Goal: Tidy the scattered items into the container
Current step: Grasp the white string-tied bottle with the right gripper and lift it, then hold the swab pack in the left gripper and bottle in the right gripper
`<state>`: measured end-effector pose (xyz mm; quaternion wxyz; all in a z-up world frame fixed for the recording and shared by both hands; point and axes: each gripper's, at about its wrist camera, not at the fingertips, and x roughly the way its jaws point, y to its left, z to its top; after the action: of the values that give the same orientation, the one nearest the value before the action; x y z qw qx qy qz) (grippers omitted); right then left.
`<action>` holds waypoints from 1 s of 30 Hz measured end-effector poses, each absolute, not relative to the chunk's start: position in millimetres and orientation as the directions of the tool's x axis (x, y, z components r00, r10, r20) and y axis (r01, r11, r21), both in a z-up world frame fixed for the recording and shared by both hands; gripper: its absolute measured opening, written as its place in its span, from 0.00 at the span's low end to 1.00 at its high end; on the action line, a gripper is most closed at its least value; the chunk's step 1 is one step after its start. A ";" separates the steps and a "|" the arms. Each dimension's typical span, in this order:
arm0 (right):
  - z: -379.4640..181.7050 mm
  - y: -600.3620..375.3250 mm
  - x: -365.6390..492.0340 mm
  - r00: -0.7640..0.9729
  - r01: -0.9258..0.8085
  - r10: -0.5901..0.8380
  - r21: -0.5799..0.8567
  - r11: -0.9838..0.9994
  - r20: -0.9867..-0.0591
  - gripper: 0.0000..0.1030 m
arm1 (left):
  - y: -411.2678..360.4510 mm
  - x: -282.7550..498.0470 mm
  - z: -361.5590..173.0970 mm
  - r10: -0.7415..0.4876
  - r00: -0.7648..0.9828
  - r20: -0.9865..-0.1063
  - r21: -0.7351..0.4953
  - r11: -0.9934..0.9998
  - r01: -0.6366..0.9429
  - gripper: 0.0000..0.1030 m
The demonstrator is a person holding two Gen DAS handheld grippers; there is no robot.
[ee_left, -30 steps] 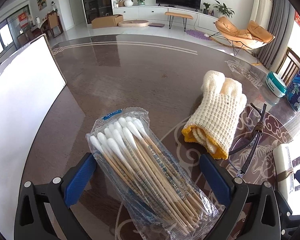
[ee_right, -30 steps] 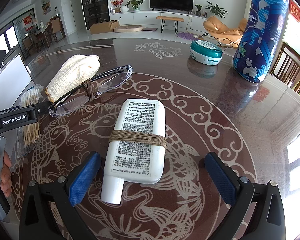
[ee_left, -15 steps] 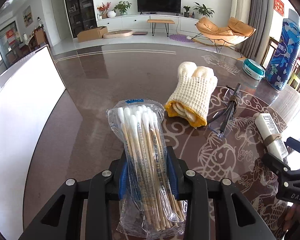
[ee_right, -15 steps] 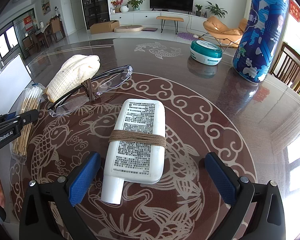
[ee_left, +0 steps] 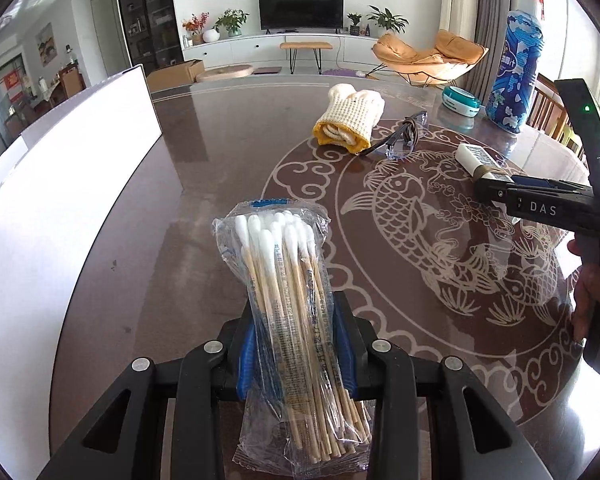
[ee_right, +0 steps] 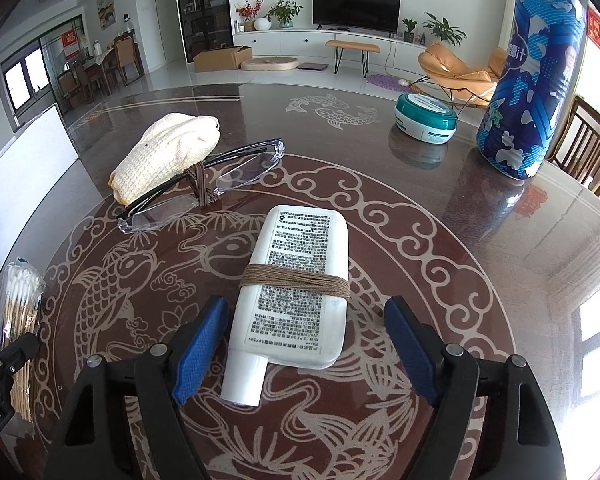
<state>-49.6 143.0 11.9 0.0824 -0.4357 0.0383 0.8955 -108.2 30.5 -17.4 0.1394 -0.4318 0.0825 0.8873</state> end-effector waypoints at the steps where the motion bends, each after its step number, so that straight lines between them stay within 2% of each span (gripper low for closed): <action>1: 12.7 141.2 -47.9 -0.611 -0.176 0.110 -0.001 -0.984 -0.784 0.52 | 30.8 -103.7 -17.6 0.175 -0.592 -0.787 0.028 -0.948 -0.317 0.33; 8: 11.1 99.7 -18.9 -0.621 -0.073 0.044 0.002 -0.997 -0.783 0.52 | 23.7 -77.5 -20.0 0.177 -0.604 -0.777 0.020 -0.952 -0.306 0.33; 18: 8.4 16.4 49.8 -0.628 0.056 -0.096 0.078 -0.995 -0.772 0.52 | 12.0 -39.4 -20.7 0.194 -0.602 -0.775 0.007 -0.949 -0.315 0.33; 30: 6.6 -4.5 62.3 -0.623 0.062 -0.062 0.030 -0.998 -0.779 0.52 | 7.7 -30.3 -21.2 0.199 -0.610 -0.767 0.000 -0.951 -0.310 0.33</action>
<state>62.3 -4.5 6.6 -0.0345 -0.4326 0.0003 0.9009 -30.3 7.7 -21.2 0.1421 -0.4183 0.0665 0.8947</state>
